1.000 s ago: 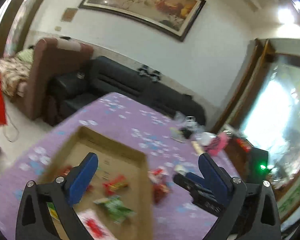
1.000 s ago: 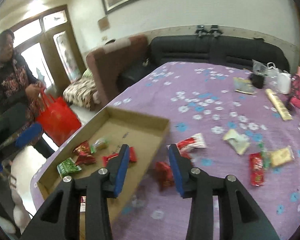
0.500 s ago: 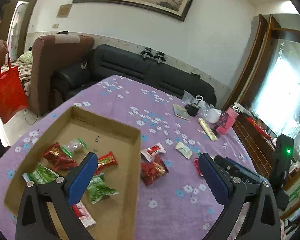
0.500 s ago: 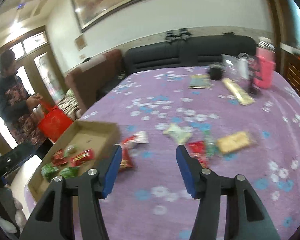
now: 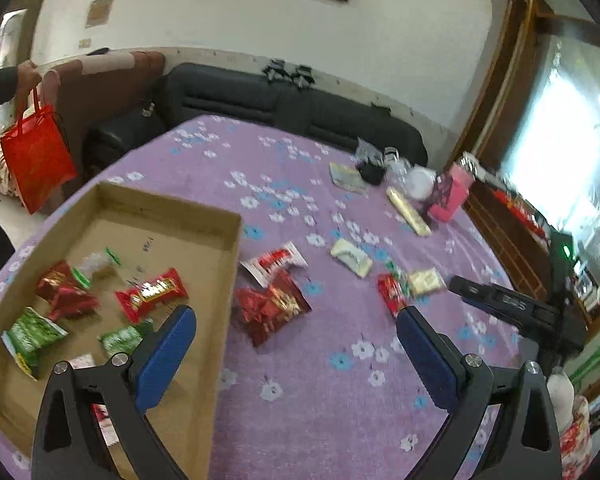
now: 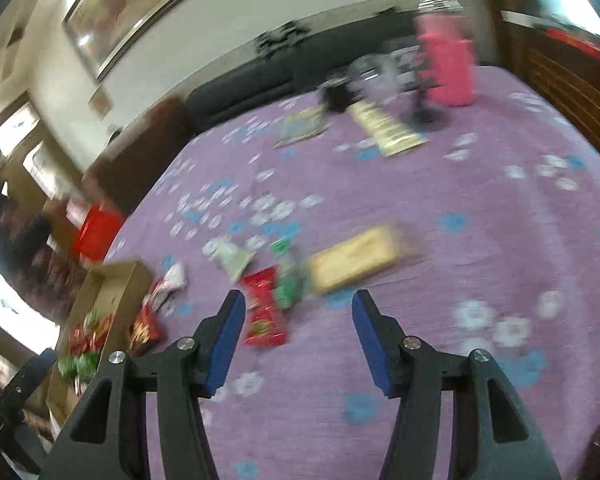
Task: Organize snacks
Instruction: 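Grasp the white pastry sachet with the left tool while the right tool grasps another red bar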
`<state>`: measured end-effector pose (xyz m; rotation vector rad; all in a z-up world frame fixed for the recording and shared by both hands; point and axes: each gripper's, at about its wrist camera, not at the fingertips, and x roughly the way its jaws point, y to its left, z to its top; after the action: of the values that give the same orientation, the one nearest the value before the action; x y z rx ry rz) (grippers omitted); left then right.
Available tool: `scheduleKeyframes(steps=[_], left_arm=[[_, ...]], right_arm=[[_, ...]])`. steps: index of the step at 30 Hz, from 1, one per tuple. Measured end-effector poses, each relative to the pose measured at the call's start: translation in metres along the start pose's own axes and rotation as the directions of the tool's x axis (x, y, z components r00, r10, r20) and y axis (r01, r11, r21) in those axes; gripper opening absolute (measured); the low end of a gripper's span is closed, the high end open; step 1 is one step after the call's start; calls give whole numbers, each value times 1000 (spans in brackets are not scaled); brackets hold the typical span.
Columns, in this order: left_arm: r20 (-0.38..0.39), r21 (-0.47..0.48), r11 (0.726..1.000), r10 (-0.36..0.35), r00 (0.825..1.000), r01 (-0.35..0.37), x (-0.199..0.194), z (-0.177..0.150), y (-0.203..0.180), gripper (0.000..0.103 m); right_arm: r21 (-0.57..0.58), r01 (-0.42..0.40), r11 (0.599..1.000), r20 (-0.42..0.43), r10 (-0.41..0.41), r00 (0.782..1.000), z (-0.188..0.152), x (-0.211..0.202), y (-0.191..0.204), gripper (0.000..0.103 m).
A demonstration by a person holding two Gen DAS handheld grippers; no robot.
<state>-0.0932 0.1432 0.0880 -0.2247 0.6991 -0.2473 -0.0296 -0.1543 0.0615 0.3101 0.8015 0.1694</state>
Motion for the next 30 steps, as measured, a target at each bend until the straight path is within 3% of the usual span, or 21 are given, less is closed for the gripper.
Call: scheduleKeyframes(steps=[7, 9, 11, 16, 24, 28, 30], left_arm=[[-36, 34, 998, -56, 998, 57, 5, 0, -8, 96], [-42, 18, 997, -77, 996, 77, 9, 9, -7, 96], [-61, 15, 995, -94, 994, 95, 19, 21, -10, 96], [-147, -16, 986, -168, 975, 167, 63, 48, -25, 96], [-281, 53, 990, -108, 954, 128, 168, 71, -65, 95], [-325, 133, 989, -19, 946, 66, 211, 71, -80, 86], [-356, 165, 985, 5, 934, 58, 227, 66, -84, 74]], right_arm=[[-127, 119, 985, -120, -135, 984, -9, 60, 42, 46], [-126, 125, 984, -111, -139, 984, -11, 66, 40, 43], [-118, 115, 986, -104, -127, 986, -12, 70, 35, 21], [-100, 114, 989, -102, -124, 987, -10, 63, 26, 17], [8, 54, 999, -137, -52, 989, -4, 40, -2, 17], [63, 35, 997, -128, -26, 991, 0, 37, -16, 17], [93, 20, 995, -120, -9, 993, 3, 35, -23, 17]])
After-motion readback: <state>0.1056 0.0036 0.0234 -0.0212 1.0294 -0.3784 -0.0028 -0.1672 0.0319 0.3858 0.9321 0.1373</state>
